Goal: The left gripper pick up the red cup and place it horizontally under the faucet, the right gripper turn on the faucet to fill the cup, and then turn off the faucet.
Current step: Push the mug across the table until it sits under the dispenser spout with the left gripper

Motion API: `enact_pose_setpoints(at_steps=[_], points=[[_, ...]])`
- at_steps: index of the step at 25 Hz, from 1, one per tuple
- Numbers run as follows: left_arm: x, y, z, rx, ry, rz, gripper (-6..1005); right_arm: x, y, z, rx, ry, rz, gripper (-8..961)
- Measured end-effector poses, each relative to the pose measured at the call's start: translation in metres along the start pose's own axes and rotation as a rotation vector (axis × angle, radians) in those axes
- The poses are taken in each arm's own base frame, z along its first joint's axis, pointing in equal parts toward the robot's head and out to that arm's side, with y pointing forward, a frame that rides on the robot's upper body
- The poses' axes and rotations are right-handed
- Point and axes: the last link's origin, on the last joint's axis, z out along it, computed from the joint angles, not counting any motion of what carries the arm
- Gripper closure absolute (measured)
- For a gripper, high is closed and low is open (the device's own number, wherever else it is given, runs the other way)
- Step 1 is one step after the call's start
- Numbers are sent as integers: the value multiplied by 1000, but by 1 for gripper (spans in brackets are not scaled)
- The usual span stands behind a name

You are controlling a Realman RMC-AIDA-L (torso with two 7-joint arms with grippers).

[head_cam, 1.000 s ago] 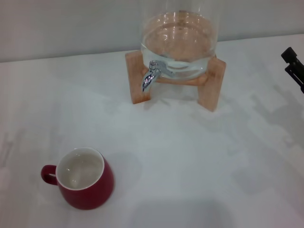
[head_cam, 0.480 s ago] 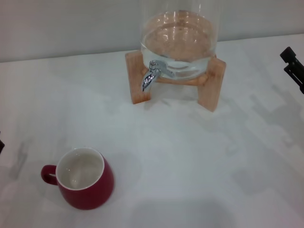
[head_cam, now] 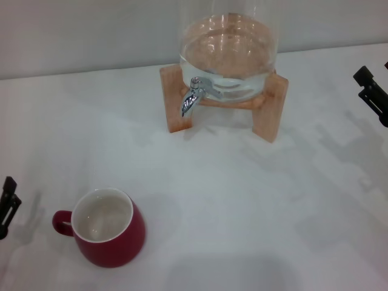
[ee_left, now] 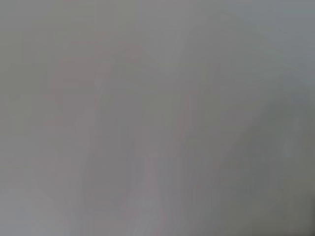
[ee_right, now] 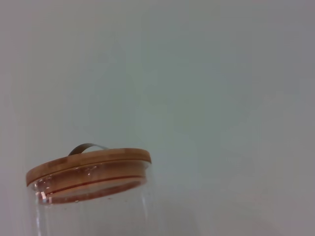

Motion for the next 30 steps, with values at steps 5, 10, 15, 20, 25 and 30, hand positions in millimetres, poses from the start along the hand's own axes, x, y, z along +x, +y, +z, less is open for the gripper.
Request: enact_pose_setpoints(at_steps=[5,10,15,20,25,30], points=[[-2,6,-4,-29,-12,-3,125,1,1,1,-9,3,1,94],[-4,6,-9,-25,-22,-1,125,1,3,2,-17,2,3,94],[-6,6,-14,-16,-30,-3,125,0,3,2,-18,1,4,94],[-9,7,-19,-9,-41,-8,125,1,3,2,-18,5,4,94],[-10,8,-25,-1,-44,-19,125,1,3,2,-19,6,4,94],[-10,14,-26,-25,-46,-28,125,1,3,2,-20,5,3,94]])
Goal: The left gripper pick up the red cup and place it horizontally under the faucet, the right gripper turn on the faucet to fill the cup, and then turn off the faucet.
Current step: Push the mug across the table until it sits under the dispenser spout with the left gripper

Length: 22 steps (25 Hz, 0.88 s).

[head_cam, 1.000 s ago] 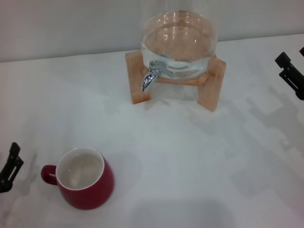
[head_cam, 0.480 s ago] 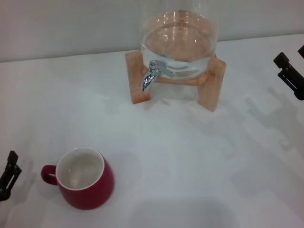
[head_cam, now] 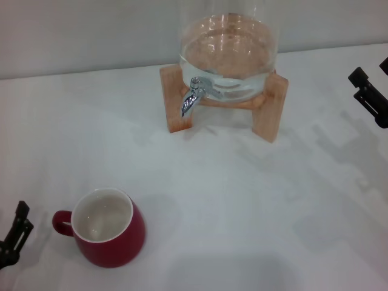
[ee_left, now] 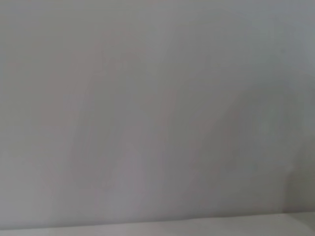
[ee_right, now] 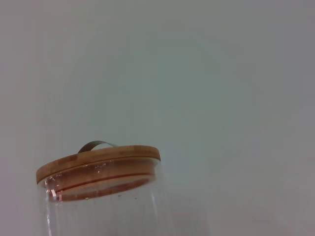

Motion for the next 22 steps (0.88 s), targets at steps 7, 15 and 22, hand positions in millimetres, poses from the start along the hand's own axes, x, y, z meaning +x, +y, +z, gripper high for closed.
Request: enact_pose_setpoints(at_steps=[7,15,22], points=[[-1,3,-1,-15,-6,1,125,0,0,0,0,-1,0,94],[-3,7,-2,-29,-17,3,125,-1,0,1,-3,-4,-1,93],[-7,13,-7,-55,-34,4,125,-1,0,1,-3,-5,-1,93]])
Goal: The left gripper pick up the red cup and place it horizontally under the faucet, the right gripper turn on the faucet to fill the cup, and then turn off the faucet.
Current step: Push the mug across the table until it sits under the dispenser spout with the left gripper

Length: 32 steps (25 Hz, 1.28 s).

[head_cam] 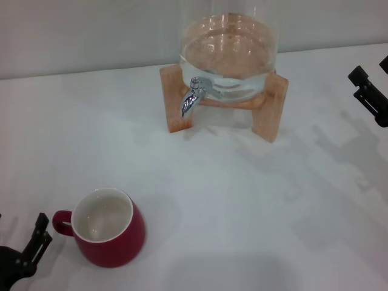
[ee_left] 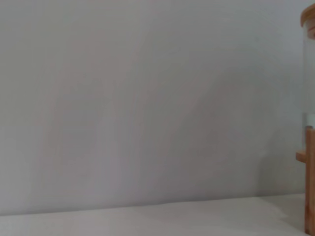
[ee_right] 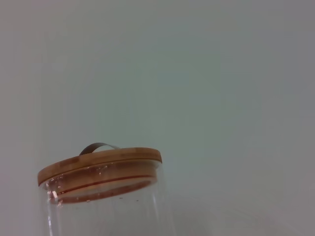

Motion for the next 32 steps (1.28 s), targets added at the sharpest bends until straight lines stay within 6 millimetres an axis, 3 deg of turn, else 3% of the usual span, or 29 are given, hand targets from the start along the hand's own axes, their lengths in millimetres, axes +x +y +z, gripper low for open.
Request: enact_pose_setpoints(at_steps=[32], points=[[-3,10,-3,-42,-12,41,125,-2,-1,-2,4,-7,-4,93]])
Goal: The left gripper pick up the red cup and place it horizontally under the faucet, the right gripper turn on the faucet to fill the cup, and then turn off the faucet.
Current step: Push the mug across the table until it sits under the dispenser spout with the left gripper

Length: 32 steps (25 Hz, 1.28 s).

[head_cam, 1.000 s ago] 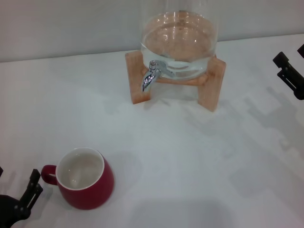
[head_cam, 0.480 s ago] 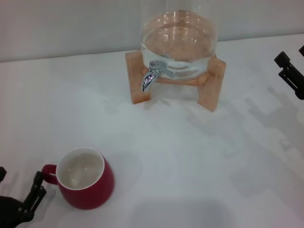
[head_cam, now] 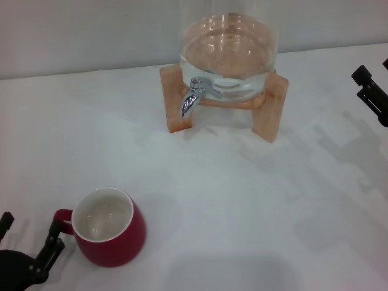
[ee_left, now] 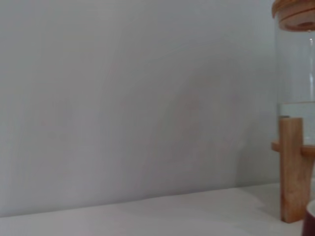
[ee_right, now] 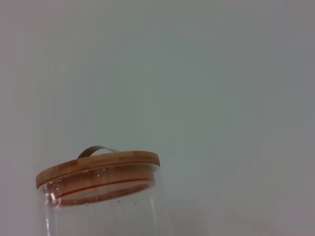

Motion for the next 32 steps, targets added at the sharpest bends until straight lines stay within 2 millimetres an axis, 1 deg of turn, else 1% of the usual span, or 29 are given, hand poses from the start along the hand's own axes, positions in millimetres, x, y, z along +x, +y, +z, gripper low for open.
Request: enact_pose_setpoints(at_steps=[5,32], points=[[0,3,0,-17,-2,1,125,0,0,0,1,-1,0,93],[-1,2,4,-20,-8,1,127,-3,1,-2,-4,-22,0,93]])
